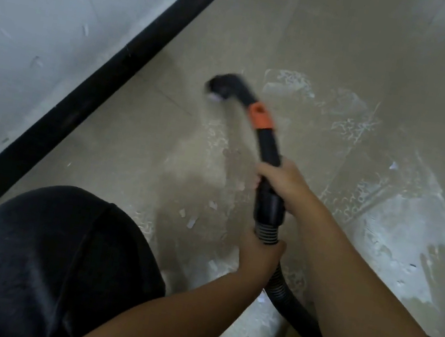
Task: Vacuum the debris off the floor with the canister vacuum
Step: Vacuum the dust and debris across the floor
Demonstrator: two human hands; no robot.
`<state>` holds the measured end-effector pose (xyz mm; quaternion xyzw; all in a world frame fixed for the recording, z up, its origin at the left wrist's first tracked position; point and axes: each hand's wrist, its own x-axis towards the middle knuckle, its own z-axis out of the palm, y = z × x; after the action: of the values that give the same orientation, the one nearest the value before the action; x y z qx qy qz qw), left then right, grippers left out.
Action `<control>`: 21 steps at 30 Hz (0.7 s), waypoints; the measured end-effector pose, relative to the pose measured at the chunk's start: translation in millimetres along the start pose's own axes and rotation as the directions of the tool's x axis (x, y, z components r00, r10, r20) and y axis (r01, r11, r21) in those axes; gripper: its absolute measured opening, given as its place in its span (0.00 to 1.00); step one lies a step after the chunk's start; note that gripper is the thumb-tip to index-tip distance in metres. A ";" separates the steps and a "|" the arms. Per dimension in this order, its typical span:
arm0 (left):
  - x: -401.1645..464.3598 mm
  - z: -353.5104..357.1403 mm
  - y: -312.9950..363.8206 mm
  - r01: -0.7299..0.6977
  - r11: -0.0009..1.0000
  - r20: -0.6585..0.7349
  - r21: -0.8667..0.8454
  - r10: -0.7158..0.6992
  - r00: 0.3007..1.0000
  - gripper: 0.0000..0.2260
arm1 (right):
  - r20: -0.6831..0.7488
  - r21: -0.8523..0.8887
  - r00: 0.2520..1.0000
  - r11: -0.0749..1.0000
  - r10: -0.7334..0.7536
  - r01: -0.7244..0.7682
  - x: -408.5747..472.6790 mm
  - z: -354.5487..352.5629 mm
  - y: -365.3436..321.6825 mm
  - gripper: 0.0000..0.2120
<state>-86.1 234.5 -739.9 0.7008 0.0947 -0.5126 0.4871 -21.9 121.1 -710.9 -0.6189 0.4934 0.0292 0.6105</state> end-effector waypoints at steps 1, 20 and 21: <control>1.9 6.3 4.6 -0.049 0.992 0.065 0.113 0.042 0.997 0.07 | -0.143 0.127 0.989 0.992 0.023 -0.005 -0.4 -23.4 8.2 0.06; 1.8 24.4 -1.0 -0.029 0.971 -0.072 0.237 0.048 0.996 0.08 | 0.038 0.097 0.997 0.993 0.071 -0.074 11.3 -29.8 18.9 0.06; 4.6 33.1 1.6 -0.033 0.964 -0.044 0.264 0.046 0.998 0.07 | 0.002 0.141 0.998 0.988 0.063 -0.063 13.2 -41.8 21.2 0.05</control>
<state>-103.7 206.1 -742.7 0.7737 0.0239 -0.4930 0.3972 -52.6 85.6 -724.1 -0.5585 0.5140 0.0128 0.6509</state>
